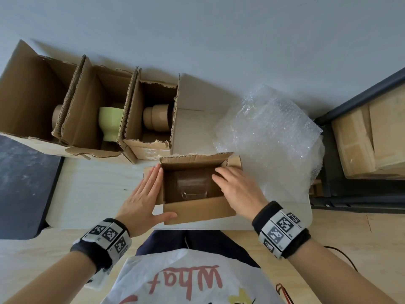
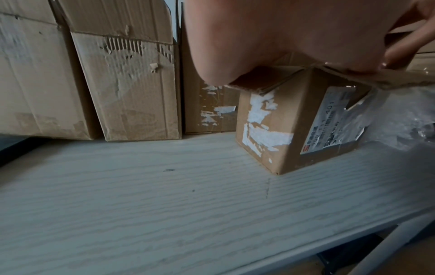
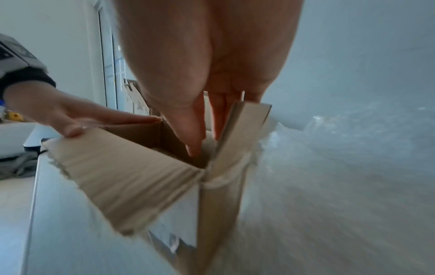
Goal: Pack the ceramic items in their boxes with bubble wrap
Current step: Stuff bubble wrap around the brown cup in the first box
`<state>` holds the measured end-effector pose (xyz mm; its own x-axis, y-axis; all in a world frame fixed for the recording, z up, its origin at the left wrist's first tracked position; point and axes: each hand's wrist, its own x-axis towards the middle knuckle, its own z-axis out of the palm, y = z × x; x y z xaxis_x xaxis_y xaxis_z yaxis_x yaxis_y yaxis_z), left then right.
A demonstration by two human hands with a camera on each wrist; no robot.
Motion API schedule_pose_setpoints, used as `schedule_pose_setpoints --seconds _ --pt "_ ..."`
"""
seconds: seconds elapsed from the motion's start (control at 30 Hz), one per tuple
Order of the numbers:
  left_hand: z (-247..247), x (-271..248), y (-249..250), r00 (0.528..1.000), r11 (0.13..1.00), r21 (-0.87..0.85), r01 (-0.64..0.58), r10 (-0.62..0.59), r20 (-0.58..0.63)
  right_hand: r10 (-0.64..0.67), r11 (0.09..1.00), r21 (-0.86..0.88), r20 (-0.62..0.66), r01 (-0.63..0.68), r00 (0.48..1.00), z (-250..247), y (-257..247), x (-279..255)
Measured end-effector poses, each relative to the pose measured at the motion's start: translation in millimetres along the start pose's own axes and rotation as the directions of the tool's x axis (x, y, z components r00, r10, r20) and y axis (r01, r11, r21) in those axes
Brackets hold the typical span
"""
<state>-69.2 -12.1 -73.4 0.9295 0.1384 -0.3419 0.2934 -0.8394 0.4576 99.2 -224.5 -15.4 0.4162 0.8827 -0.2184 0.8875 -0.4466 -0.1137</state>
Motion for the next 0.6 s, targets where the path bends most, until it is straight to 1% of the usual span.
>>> schedule_pose_setpoints --seconds 0.07,0.13,0.2,0.27,0.33,0.37,0.4,0.43,0.47,0.5,0.53,0.57,0.6 --pt "-1 -3 -1 1.000 1.000 0.014 0.008 -0.008 -0.011 0.065 0.997 -0.028 -0.056 -0.067 0.996 3 13 -15" --pt "-2 -4 -2 0.999 0.999 0.017 0.028 -0.028 -0.020 0.100 0.995 0.011 -0.080 -0.099 0.992 6 20 -26" --pt "-3 -4 -3 0.999 0.999 0.024 0.047 -0.046 -0.025 0.130 0.985 0.124 -0.056 -0.123 0.990 12 22 -32" --pt "-4 -4 -2 0.998 0.997 0.038 0.063 -0.062 -0.035 0.177 0.953 0.252 -0.007 -0.169 0.984 21 22 -34" --pt "-5 -2 -2 0.996 0.996 0.037 0.080 -0.079 -0.047 0.206 0.921 0.336 0.014 -0.199 0.978 23 27 -30" --pt "-6 -1 -1 0.995 0.996 0.037 0.087 -0.085 -0.055 0.212 0.909 0.369 -0.014 -0.192 0.977 20 31 -28" --pt "-7 0 -1 0.994 0.995 0.041 0.090 -0.087 -0.062 0.224 0.902 0.397 -0.087 -0.172 0.971 16 38 -24" --pt "-8 1 0 0.994 0.995 0.045 0.089 -0.086 -0.067 0.249 0.902 0.403 -0.193 -0.154 0.949 10 47 -21" --pt "-9 3 0 0.994 0.995 0.046 0.087 -0.084 -0.070 0.287 0.909 0.385 -0.301 -0.160 0.910 5 58 -17" --pt "-10 4 1 0.994 0.995 0.048 0.088 -0.085 -0.071 0.334 0.914 0.355 -0.376 -0.199 0.864 1 70 -14" --pt "-11 5 1 0.994 0.994 0.053 0.092 -0.088 -0.070 0.386 0.907 0.325 -0.393 -0.267 0.835 -3 83 -11" --pt "-11 6 3 0.993 0.994 0.058 0.097 -0.093 -0.067 0.447 0.886 0.293 -0.337 -0.359 0.829 -4 96 -9" --pt "-12 7 4 0.993 0.993 0.058 0.102 -0.099 -0.066 0.502 0.858 0.250 -0.221 -0.449 0.836 -4 108 -7"
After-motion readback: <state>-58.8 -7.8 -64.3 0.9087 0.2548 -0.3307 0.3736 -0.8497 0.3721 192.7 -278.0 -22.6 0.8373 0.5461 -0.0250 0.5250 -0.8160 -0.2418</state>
